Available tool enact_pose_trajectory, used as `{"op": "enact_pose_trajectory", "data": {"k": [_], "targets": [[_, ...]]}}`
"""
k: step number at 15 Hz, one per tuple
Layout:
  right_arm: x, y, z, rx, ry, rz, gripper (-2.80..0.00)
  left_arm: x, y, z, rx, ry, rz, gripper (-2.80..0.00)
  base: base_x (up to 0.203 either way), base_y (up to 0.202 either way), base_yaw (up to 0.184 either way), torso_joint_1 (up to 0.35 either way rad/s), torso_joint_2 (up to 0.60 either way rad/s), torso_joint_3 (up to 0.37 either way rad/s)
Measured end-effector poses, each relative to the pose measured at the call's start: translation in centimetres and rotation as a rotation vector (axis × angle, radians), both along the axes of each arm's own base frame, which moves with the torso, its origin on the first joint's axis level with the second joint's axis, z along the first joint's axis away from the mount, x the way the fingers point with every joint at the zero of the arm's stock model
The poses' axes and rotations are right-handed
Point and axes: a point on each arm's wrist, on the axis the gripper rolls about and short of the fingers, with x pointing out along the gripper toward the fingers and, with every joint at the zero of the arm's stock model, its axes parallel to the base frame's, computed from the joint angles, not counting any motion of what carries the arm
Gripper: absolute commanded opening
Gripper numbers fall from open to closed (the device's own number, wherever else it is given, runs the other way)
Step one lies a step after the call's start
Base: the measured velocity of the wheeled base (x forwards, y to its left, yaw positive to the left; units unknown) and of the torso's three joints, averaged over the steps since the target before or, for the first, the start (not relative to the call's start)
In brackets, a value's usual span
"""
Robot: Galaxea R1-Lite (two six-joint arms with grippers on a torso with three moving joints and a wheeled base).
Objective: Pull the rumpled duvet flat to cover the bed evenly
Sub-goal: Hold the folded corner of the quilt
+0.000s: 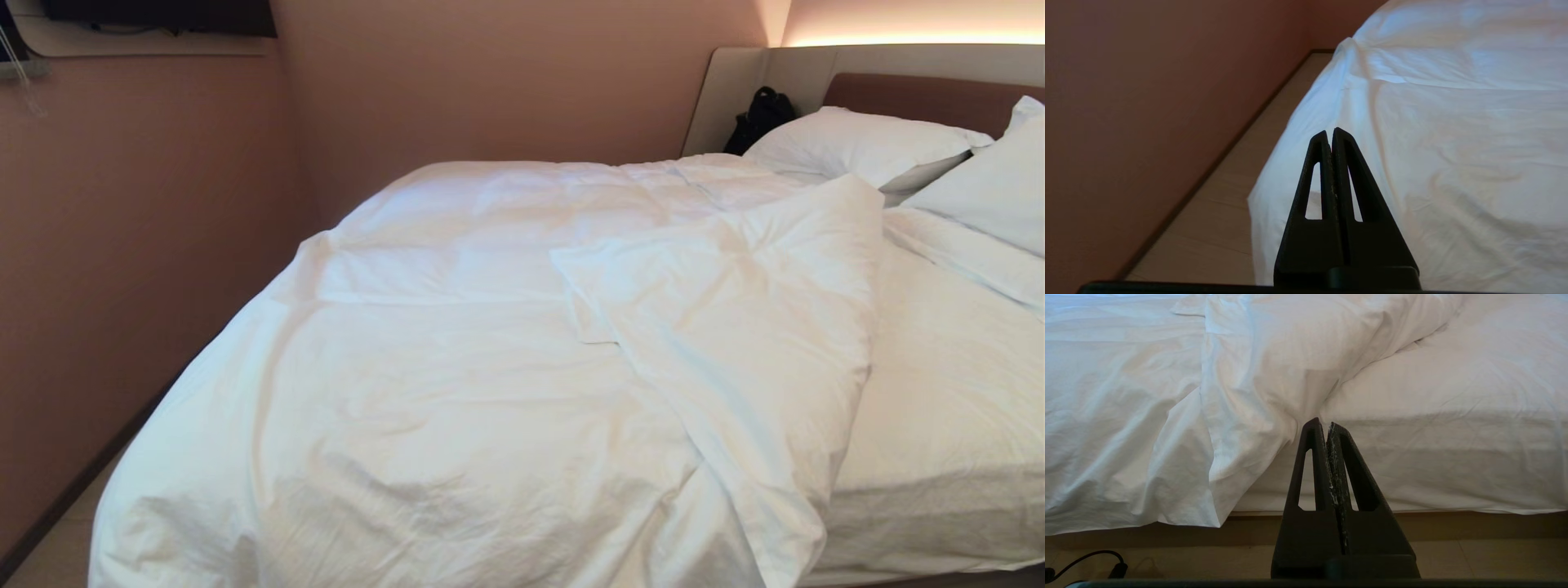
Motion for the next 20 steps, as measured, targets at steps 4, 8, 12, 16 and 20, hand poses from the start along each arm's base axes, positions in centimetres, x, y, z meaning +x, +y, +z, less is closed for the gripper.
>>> {"op": "enact_pose_trajectory", "data": {"k": [4, 8, 12, 16, 20], "targets": [[0.0, 0.0, 0.0, 0.000, 0.000, 0.000, -2.80, -0.8, 0.2, -1.1, 0.057, 0.001, -0.013, -2.80, 0.000, 0.000, 0.000, 0.000, 0.00, 0.000], [0.0, 0.0, 0.0, -0.001, 0.000, 0.000, -2.80, -0.6, 0.3, -2.7, 0.053, 0.035, -0.019, -2.80, 0.000, 0.000, 0.000, 0.000, 0.00, 0.000], [0.0, 0.0, 0.0, 0.000, 0.000, 0.000, -2.80, -0.1, 0.4, -4.2, 0.043, 0.086, -0.048, -2.80, 0.000, 0.000, 0.000, 0.000, 0.00, 0.000], [0.0, 0.0, 0.0, -0.001, 0.000, 0.000, -2.80, 0.2, 0.5, -5.2, 0.027, 0.113, -0.084, -2.80, 0.000, 0.000, 0.000, 0.000, 0.00, 0.000], [0.0, 0.0, 0.0, 0.000, 0.000, 0.000, -2.80, 1.0, 0.7, -6.2, 0.052, 0.026, -0.112, -2.80, 0.000, 0.000, 0.000, 0.000, 0.00, 0.000]]}}
